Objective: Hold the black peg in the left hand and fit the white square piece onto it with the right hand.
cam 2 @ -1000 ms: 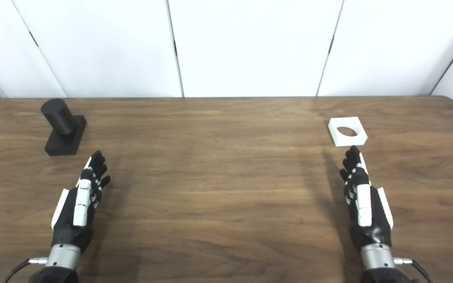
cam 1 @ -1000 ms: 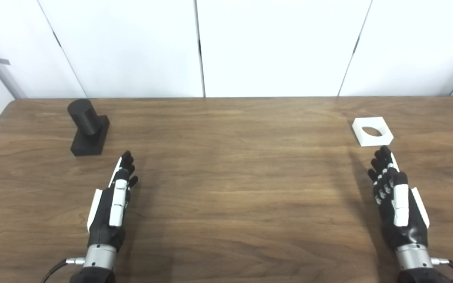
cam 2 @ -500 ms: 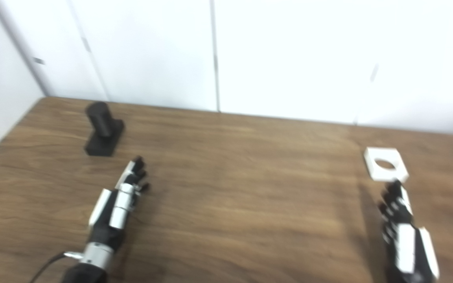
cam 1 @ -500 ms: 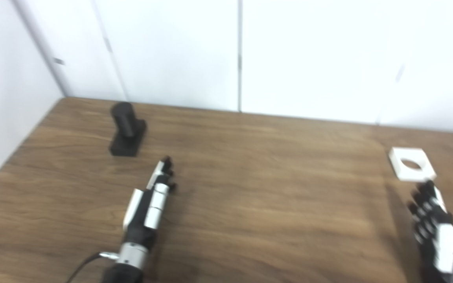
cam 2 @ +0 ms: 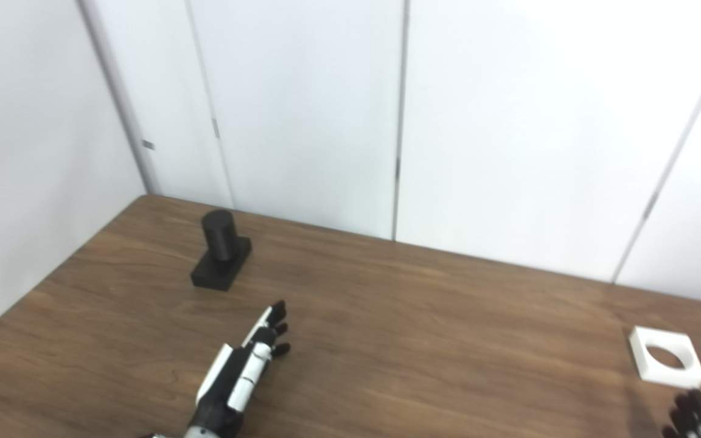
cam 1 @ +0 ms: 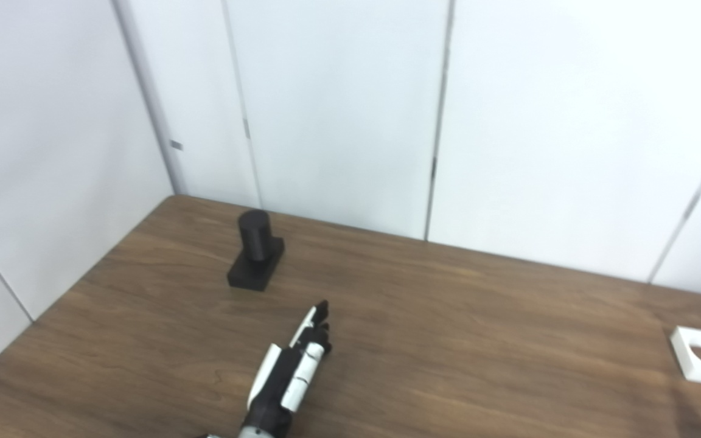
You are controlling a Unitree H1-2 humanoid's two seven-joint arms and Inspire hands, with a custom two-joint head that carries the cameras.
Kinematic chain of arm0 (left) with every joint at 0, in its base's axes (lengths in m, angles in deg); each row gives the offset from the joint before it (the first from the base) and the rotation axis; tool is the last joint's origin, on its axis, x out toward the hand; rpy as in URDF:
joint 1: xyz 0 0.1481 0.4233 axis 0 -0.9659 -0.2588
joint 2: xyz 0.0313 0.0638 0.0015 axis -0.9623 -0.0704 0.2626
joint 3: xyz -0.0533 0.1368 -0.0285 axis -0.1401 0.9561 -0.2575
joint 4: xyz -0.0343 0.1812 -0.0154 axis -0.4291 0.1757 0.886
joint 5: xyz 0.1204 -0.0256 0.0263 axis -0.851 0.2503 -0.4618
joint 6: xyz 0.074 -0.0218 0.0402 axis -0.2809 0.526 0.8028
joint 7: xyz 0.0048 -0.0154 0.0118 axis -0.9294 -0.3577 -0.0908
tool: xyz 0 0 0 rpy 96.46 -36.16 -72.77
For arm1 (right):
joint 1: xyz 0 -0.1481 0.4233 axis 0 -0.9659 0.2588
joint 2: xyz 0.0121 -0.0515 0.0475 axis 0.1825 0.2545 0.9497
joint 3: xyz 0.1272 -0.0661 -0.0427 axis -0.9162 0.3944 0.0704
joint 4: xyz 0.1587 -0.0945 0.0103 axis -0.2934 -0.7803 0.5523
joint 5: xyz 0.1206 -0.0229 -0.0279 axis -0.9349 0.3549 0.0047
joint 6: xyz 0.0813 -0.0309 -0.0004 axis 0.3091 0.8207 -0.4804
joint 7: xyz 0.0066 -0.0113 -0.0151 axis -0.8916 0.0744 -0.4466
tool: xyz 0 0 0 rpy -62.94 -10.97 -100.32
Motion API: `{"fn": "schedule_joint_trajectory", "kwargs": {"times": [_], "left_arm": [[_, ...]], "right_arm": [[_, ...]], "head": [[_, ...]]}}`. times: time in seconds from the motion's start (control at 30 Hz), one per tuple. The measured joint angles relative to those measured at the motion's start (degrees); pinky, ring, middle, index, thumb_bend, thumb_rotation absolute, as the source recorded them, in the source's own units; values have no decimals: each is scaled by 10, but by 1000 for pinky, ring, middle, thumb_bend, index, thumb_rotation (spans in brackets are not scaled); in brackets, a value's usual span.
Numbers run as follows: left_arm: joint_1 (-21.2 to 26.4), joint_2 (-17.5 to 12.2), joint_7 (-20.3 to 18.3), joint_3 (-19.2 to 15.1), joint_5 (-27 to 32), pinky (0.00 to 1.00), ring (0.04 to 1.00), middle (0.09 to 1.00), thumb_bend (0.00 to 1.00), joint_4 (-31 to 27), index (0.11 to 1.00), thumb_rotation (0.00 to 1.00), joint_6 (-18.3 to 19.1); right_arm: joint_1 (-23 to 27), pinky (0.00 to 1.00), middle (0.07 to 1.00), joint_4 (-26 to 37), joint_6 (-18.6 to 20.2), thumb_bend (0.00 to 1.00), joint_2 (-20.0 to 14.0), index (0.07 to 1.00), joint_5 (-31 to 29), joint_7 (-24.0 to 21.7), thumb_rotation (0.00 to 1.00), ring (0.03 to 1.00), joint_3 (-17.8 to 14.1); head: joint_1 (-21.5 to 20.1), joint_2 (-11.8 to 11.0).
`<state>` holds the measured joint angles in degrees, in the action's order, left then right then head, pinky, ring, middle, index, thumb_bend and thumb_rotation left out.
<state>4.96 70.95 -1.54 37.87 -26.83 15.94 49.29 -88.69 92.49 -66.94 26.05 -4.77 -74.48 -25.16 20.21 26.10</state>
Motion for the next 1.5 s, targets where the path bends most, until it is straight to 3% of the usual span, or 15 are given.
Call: {"fn": "schedule_joint_trajectory", "kwargs": {"times": [0.2,0.47,0.73,0.8,0.87,1.0,1.1,1.27,1.5], "left_arm": [[0,0,8,3,1,899,979,1000,576,8,991,1000,-12],[0,1,11,3,1,906,988,1000,596,12,996,988,-18],[-1,0,28,-1,-37,996,1000,1000,580,-19,984,1000,-6],[-1,-3,34,-11,-61,987,1000,1000,617,-53,977,1000,12],[-1,-5,39,-24,-95,969,995,998,564,-88,967,983,36],[7,-14,48,-52,-206,953,988,995,499,-128,955,753,89],[18,-41,46,-63,-284,936,994,990,577,-135,945,695,142],[61,-87,38,-67,-400,964,995,977,697,-121,924,664,214],[118,-129,60,-65,-460,896,944,923,817,-23,859,638,231]], "right_arm": [[0,1000,949,-2,-7,717,0,1000,13,6,1000,972,-1],[0,994,929,-4,-16,705,0,988,16,6,1000,954,-1],[0,992,920,-5,-19,712,0,977,16,6,1000,948,-4],[0,937,919,-6,-20,727,0,977,16,6,1000,940,-4],[0,926,918,-7,-25,743,0,973,17,5,1000,932,-4],[-2,983,921,-7,-28,770,0,966,21,6,1000,934,-4],[-4,999,925,-7,-26,777,0,966,23,7,1000,946,-4],[-8,985,932,-9,-16,790,-3,969,38,8,1000,937,-5],[-5,950,925,-8,-16,794,-1,967,39,9,1000,932,-5]], "head": [[-14,-13],[-19,-9],[-23,-4],[-24,-4],[-24,-4],[-25,-4],[-25,-5],[-25,-5],[-26,-4]]}}
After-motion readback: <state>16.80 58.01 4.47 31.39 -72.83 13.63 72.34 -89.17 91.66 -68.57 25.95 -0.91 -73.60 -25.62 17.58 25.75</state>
